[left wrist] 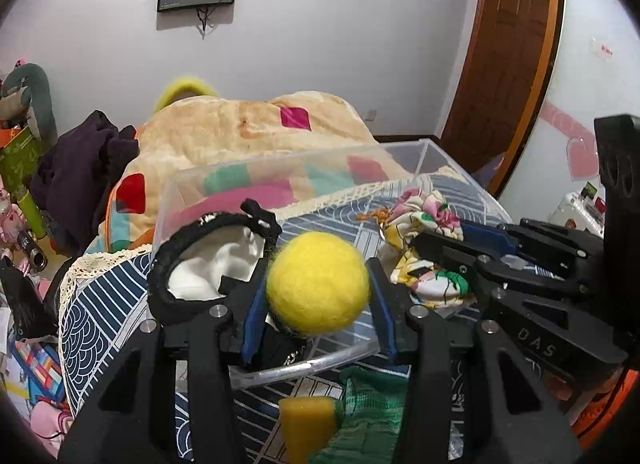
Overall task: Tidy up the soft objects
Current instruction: 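Drop the yellow ball with the left tool while the right drops the floral scrunchie in, then drop the green glove with the left tool while the right drops the beaded bracelet in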
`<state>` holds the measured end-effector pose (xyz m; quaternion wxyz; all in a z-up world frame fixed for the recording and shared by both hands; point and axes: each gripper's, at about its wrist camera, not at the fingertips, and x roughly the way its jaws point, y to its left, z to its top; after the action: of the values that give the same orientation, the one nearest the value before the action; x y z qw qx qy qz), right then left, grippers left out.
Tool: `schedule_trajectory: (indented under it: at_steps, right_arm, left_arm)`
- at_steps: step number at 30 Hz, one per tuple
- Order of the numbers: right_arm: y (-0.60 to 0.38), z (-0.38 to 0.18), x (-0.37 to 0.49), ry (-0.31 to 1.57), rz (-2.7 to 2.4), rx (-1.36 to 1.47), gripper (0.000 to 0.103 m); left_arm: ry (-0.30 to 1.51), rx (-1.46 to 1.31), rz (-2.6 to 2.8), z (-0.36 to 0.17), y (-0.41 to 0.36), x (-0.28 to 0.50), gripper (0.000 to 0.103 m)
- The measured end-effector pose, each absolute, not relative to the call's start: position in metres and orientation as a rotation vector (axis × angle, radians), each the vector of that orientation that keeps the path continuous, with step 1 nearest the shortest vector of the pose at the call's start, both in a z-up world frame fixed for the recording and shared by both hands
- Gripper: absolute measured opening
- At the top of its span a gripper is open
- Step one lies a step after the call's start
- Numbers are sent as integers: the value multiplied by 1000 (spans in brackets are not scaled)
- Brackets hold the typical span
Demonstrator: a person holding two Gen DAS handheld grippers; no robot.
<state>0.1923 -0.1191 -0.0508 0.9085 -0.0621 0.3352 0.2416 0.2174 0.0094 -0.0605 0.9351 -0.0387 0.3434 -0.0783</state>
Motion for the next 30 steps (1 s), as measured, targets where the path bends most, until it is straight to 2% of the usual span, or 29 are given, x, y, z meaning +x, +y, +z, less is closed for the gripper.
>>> schedule_trajectory:
  at_steps: [1, 3, 7, 13, 15, 17, 19, 21, 22, 30]
  right_arm:
    - [-121, -51, 192, 691, 496, -130, 26]
    - [-124, -49, 191, 683, 494, -130, 39]
    - [-127, -44, 188, 669, 491, -136, 49]
    - [-134, -33, 178, 636, 490, -138, 58]
    - [-136, -27, 172, 617, 495, -137, 69]
    - [-141, -23, 165, 591, 504, -137, 73]
    - [-143, -19, 158, 570, 508, -144, 74]
    - [-146, -18, 149, 559, 517, -156, 76]
    - [-146, -19, 147, 558, 517, -161, 76]
    - [-149, -51, 129, 649, 540, -206, 76]
  left_arm:
    - [702, -78, -162, -61, 9, 216, 54]
    - [696, -80, -163, -61, 9, 214, 59]
    - [680, -84, -156, -57, 11, 206, 66]
    - [629, -112, -156, -38, 22, 189, 67]
    - [614, -110, -162, -32, 25, 182, 68]
    - [600, -107, -159, -27, 27, 173, 68]
    - [596, -104, -160, -24, 30, 165, 72]
    - [597, -104, -160, -25, 32, 156, 82]
    - [598, -103, -161, -27, 31, 152, 84]
    - [705, -78, -198, -59, 18, 131, 84]
